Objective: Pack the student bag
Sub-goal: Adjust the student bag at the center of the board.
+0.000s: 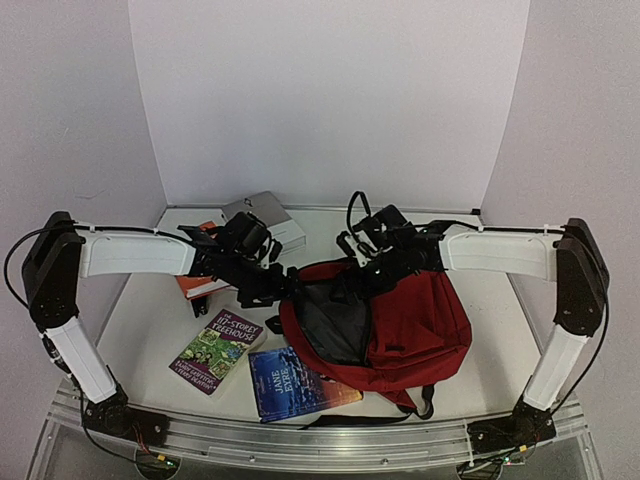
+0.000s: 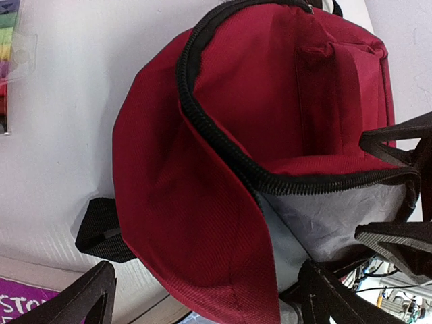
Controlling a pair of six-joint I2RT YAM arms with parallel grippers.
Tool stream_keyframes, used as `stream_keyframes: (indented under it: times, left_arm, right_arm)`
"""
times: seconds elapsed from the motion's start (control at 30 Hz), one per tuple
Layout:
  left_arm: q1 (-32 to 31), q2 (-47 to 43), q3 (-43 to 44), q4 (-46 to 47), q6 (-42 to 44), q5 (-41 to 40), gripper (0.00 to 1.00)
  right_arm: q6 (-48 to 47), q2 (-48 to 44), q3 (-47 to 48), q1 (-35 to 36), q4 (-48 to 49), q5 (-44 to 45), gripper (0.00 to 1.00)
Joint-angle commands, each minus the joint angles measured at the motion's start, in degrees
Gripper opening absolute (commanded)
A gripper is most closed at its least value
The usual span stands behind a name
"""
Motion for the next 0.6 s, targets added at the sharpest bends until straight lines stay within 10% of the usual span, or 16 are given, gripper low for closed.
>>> stream_keyframes:
  times: [0.0,0.23,0.57]
  left_arm:
    - [-0.1,0.4,3.6,-0.7,1.8,-2.7,0.80]
    - [0.1,0.5,2.9,-0.4,-0.7,-6.6,0.28]
    - [4.2,0.0,2.7,2.7,-5.1,-8.0,0.00]
  right_arm:
    - [-1.2,2.5,4.8,0.9,-0.3,1.2,0.63]
    - [2.8,0.9,5.7,0.8,-0.3,6.3,0.03]
    - [12.4,-12.9,1.8,-9.2,-0.3,17.0,0.00]
